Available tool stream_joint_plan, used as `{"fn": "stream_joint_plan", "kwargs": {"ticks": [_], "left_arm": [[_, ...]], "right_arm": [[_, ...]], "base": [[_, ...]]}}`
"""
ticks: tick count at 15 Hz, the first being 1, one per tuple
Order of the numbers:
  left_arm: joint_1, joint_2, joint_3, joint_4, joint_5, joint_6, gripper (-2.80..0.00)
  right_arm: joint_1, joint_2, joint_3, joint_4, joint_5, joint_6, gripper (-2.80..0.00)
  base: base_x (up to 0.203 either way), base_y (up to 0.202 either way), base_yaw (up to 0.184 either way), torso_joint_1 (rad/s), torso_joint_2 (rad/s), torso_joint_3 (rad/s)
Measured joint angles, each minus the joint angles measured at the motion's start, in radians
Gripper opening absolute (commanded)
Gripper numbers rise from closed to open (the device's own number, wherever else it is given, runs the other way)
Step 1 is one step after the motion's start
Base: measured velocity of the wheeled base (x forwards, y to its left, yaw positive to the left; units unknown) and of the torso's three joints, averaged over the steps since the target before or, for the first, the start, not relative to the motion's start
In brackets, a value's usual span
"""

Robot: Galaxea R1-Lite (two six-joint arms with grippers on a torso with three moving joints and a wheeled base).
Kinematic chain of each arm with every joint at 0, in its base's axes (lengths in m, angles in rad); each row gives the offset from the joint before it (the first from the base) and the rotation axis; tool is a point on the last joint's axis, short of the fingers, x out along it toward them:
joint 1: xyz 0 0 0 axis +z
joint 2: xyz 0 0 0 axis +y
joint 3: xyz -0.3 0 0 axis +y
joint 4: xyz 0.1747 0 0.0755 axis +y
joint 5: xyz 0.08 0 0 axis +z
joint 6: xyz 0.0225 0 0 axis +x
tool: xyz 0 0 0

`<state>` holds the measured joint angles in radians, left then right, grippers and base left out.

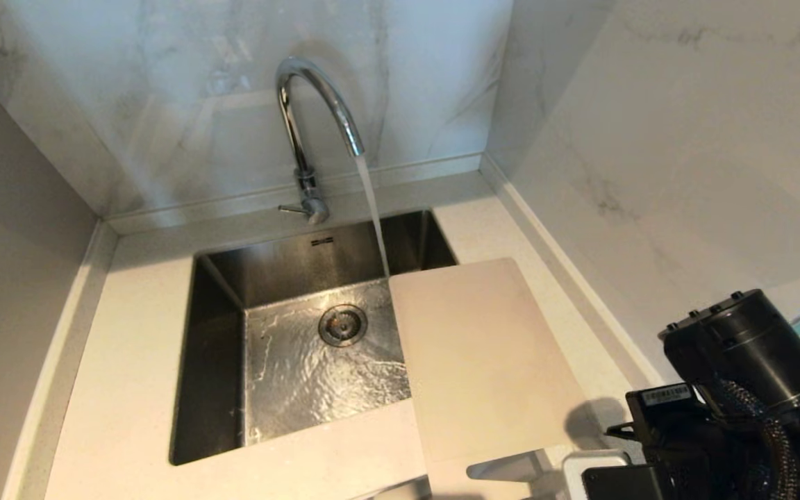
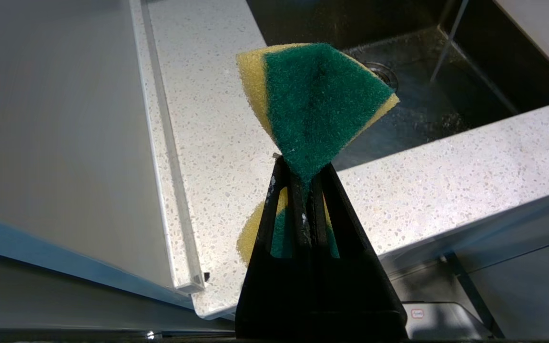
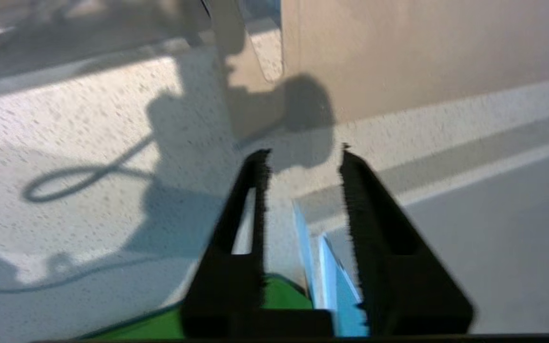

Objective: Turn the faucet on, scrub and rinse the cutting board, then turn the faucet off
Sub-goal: Pick up the cutting board

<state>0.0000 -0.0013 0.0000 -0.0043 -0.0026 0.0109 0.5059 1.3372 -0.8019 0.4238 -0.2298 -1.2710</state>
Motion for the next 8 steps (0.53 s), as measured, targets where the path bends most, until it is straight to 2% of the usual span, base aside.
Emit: {"fn": "stream_joint_plan", "kwargs": {"ticks": [2, 8], "left_arm": [[0.0, 0.0, 0.0, 0.0, -0.001, 0.0, -2.8], [0.0, 0.0, 0.0, 0.0, 0.0, 0.0, -2.8]], "right_arm": [[0.025, 0.026, 0.003, -0.001, 0.02, 0.025, 0.0], [0.045, 0.114, 0.006, -0.006, 0.111, 0.028, 0.0]], "base": [[0.0, 0.0, 0.0, 0.0, 0.0, 0.0], [0.0, 0.0, 0.0, 0.0, 0.0, 0.0]]}}
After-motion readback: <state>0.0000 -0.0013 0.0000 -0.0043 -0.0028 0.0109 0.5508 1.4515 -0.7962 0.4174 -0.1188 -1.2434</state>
